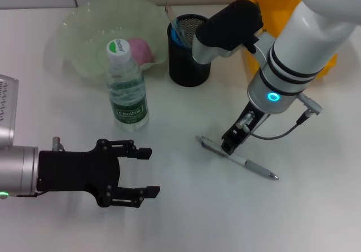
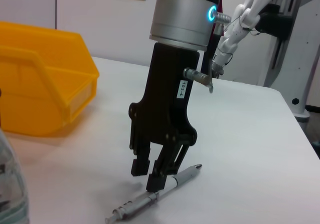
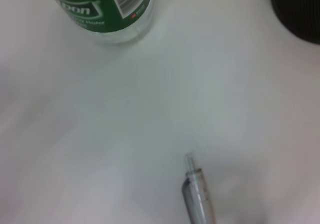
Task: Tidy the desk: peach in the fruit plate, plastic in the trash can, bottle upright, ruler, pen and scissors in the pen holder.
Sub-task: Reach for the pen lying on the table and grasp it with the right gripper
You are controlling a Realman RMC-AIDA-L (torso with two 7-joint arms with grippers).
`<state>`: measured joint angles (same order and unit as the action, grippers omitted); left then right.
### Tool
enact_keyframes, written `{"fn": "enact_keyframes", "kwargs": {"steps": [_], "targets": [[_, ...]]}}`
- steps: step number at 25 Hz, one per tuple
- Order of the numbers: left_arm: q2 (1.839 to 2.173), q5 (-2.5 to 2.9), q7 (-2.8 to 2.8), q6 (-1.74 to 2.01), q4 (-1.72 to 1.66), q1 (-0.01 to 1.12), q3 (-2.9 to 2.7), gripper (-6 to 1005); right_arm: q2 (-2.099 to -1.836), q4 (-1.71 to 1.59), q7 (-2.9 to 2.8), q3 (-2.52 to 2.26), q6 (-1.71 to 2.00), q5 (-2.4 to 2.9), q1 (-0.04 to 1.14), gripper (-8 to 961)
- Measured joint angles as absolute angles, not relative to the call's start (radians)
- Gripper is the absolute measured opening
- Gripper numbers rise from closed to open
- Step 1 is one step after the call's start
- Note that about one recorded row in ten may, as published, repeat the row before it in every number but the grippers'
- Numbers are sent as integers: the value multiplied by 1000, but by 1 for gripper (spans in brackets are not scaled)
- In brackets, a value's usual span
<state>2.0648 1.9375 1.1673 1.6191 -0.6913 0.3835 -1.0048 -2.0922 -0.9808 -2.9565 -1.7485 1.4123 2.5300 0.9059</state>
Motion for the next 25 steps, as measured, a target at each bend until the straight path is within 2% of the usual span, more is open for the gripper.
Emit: {"fn": "enact_keyframes", "kwargs": {"steps": [13,25], "targets": [[2065,1937,1167,1618,-690,383,-1003,771,-2089,-1122,-2940,-1839,1442,2561,833,311],[2065,1937,1167,1617,-690,382,-1003,771,-2092,-1131,-2925,-1876,1425,2562,822,275]]}}
